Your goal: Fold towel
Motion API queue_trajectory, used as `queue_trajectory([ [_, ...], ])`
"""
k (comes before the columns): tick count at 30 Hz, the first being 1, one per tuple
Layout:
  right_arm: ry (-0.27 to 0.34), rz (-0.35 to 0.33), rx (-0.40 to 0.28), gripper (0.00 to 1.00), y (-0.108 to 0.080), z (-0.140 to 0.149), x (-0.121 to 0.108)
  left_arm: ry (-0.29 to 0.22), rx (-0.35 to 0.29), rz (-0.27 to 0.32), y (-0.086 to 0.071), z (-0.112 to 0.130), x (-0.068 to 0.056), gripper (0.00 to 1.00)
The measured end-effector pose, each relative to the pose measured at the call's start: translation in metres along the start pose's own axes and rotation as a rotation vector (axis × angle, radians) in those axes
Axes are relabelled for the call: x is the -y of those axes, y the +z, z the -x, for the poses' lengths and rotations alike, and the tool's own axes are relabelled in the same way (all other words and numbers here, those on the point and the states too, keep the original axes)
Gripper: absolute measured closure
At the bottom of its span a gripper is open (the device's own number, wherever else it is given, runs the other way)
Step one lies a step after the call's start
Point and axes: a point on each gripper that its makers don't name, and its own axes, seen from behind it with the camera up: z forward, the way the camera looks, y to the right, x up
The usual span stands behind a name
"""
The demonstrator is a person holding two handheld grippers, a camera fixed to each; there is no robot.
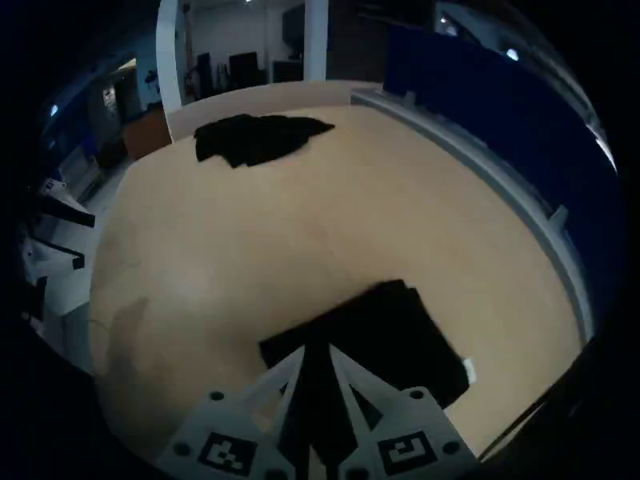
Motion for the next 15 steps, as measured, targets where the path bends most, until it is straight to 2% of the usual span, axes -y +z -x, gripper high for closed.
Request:
queue_trajectory([
  [2, 0.012, -0.014, 0.024, 0.94, 0.009, 0.009, 0.007, -0.004, 0.0, 0.002, 0.0, 0.001, 0.0, 0.15],
  [5, 0.022, -0.016, 0.03, 0.94, 0.013, 0.014, 0.009, -0.001, 0.001, 0.001, 0.001, 0.002, 0.0, 0.15],
  [15, 0.06, -0.026, -0.007, 0.89, 0.002, 0.004, 0.005, 0.005, 0.004, 0.008, 0.008, 0.001, 0.0, 0.15],
])
